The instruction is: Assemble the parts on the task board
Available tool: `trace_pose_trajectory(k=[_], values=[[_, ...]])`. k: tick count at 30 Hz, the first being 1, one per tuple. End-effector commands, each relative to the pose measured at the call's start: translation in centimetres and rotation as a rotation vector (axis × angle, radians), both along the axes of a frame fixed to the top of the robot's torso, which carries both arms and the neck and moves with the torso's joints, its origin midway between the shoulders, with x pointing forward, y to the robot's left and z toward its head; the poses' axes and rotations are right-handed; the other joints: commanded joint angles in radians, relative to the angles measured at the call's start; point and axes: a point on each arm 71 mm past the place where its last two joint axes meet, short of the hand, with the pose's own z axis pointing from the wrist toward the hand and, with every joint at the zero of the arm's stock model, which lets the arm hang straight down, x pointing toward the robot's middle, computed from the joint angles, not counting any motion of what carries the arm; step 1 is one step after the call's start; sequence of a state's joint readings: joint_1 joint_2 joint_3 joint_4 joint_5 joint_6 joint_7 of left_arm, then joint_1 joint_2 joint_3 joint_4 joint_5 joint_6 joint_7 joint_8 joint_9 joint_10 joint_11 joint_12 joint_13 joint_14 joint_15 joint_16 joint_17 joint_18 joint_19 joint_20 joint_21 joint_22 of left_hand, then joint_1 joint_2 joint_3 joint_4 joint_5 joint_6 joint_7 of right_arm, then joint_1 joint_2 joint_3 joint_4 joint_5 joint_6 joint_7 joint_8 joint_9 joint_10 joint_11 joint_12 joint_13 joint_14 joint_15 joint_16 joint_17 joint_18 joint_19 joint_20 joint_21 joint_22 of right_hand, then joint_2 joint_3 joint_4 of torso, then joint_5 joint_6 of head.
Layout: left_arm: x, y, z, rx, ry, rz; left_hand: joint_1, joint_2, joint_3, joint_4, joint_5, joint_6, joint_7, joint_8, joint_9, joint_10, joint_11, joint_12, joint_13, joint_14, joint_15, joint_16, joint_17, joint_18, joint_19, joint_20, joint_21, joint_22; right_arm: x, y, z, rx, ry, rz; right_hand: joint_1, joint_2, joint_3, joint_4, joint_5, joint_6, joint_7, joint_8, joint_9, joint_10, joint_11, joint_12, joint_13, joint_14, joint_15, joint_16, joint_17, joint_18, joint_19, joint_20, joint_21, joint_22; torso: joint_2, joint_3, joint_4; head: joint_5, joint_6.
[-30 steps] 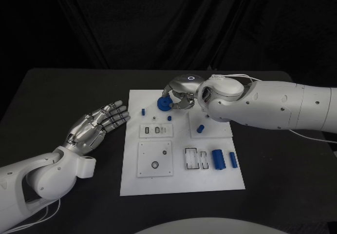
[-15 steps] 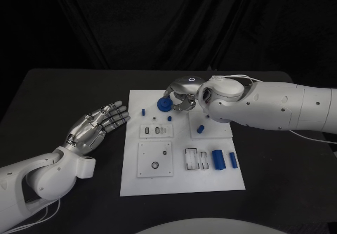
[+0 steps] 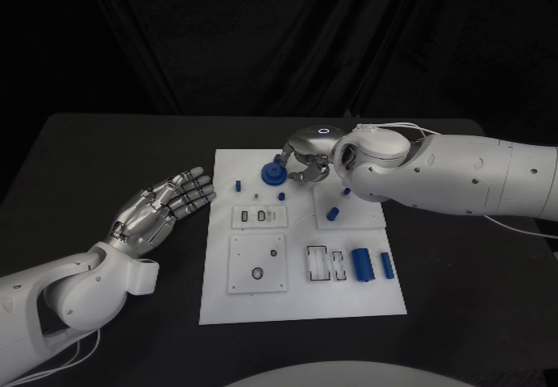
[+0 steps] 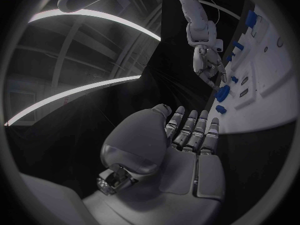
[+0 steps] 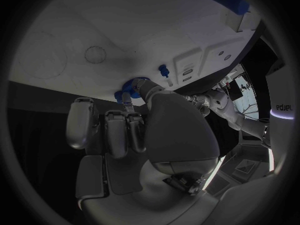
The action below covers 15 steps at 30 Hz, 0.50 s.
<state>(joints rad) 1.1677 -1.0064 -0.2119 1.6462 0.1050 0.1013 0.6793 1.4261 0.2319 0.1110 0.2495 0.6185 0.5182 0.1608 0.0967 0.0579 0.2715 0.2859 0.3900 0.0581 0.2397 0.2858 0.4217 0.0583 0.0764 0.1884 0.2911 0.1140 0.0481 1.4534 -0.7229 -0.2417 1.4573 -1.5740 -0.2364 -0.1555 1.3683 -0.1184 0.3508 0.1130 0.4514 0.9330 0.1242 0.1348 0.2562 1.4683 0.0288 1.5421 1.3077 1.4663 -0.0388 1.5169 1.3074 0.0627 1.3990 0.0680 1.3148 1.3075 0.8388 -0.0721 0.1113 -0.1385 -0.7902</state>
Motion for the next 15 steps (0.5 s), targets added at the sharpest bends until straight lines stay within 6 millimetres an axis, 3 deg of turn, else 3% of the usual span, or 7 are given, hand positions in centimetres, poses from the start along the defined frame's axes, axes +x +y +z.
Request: trace_pose_trajectory(k=[1,15], values=[[-0.1,0.4,0.9,-0.095,-0.111,0.044,-0.009,0.001,0.004,0.001,0.005,-0.004,0.028,0.002,0.0,-0.002,0.006,0.006,0.001,0.004,0.003,0.004,0.001,-0.005,0.003,0.0,0.004,-0.001,-0.1,-0.7,-0.5,-0.017,0.013,-0.028,-0.007,0.0,0.002,-0.004,-0.004,0.015,-0.003,0.006,0.003,0.048,0.008,-0.002,0.22,0.078,0.008,-0.004,0.19,0.011,-0.001,0.01,-0.006,0.074,0.0,0.0003,-0.0003,0.0,-0.001],[-0.2,0.7,1.0,-0.092,-0.111,0.05,-0.01,0.001,0.009,0.001,0.005,-0.003,0.029,0.002,0.0,-0.002,0.006,0.007,0.001,0.003,0.003,0.005,0.001,-0.005,0.003,0.0,0.004,-0.001,-0.3,-3.9,-0.4,-0.006,0.001,-0.098,-0.005,0.018,-0.009,-0.017,-0.012,0.098,-0.021,0.045,0.029,0.052,0.0,0.0,0.223,0.077,0.002,-0.008,0.187,0.011,0.002,0.006,-0.008,0.078,0.0,-0.0001,-0.0004,0.006,0.0]])
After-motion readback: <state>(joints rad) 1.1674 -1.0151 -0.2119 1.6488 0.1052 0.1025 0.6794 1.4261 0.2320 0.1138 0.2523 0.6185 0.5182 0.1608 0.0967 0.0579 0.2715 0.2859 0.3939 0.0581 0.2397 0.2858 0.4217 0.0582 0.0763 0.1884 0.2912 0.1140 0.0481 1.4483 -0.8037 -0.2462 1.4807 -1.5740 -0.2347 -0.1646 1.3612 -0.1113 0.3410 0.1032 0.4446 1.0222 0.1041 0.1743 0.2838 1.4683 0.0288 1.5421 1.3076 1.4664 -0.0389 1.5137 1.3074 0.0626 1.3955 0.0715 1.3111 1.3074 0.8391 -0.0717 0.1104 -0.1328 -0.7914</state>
